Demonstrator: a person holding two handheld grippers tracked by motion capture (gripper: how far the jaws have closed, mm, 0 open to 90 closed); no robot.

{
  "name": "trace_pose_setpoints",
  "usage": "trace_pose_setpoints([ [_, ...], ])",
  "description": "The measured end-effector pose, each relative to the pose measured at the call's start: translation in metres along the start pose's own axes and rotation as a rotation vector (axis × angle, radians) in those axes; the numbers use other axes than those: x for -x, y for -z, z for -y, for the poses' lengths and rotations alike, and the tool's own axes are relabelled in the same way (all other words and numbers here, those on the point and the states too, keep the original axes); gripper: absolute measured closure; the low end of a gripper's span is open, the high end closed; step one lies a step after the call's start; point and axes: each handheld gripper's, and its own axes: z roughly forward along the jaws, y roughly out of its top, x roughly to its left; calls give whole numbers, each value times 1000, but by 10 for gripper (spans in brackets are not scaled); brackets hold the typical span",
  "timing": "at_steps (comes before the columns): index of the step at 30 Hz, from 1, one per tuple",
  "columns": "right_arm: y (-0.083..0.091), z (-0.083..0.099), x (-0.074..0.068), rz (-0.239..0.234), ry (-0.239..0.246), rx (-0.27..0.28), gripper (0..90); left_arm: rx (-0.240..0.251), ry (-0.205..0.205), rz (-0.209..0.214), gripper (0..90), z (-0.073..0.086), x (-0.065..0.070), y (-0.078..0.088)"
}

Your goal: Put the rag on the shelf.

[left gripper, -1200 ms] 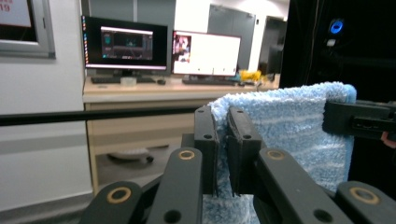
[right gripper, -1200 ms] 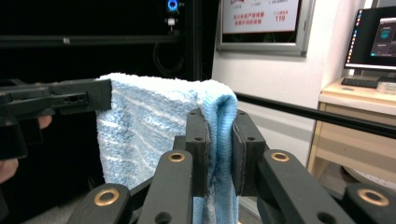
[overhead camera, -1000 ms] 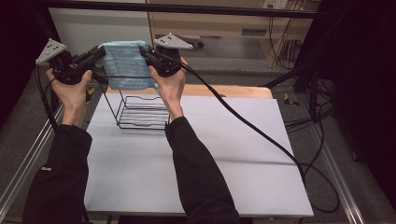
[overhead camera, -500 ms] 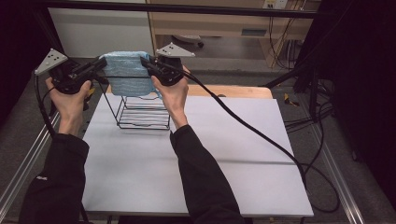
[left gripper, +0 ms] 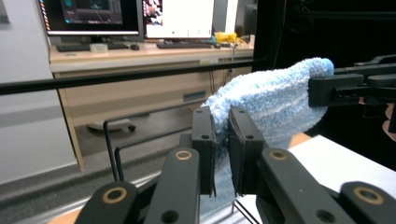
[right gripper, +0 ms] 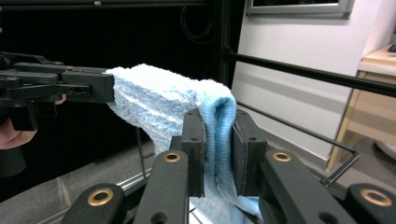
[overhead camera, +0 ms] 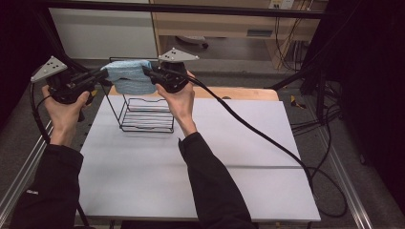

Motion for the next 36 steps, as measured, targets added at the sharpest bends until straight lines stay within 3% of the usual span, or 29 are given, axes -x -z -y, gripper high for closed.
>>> trace_pose_setpoints([
  [9, 2, 1, -2, -24, 18, -29, 780, -65, -9, -7, 785, -3, 2, 4],
  [13, 2, 2, -1, -32, 30, -32, 782, -69, -4, -21, 711, -10, 2, 8],
  [16, 2, 3, -1, -37, 31, -30, 782, -44, 31, -28, 688, -25, -1, 13],
  [19, 3, 4, -1, -46, 32, -32, 782, -53, 49, -36, 689, -33, -1, 12],
  [22, 3, 4, -1, -49, 40, -36, 781, -80, 51, -34, 751, -36, -1, 7],
  [25, 4, 4, -2, -59, 56, -45, 777, -158, 59, -3, 815, -34, 0, -4],
  [31, 6, 5, -3, -71, 75, -62, 758, -191, 82, 49, 897, -24, 0, -6],
  [36, 6, 5, -4, -78, 69, -70, 710, -221, 63, 49, 899, -15, 1, -5],
])
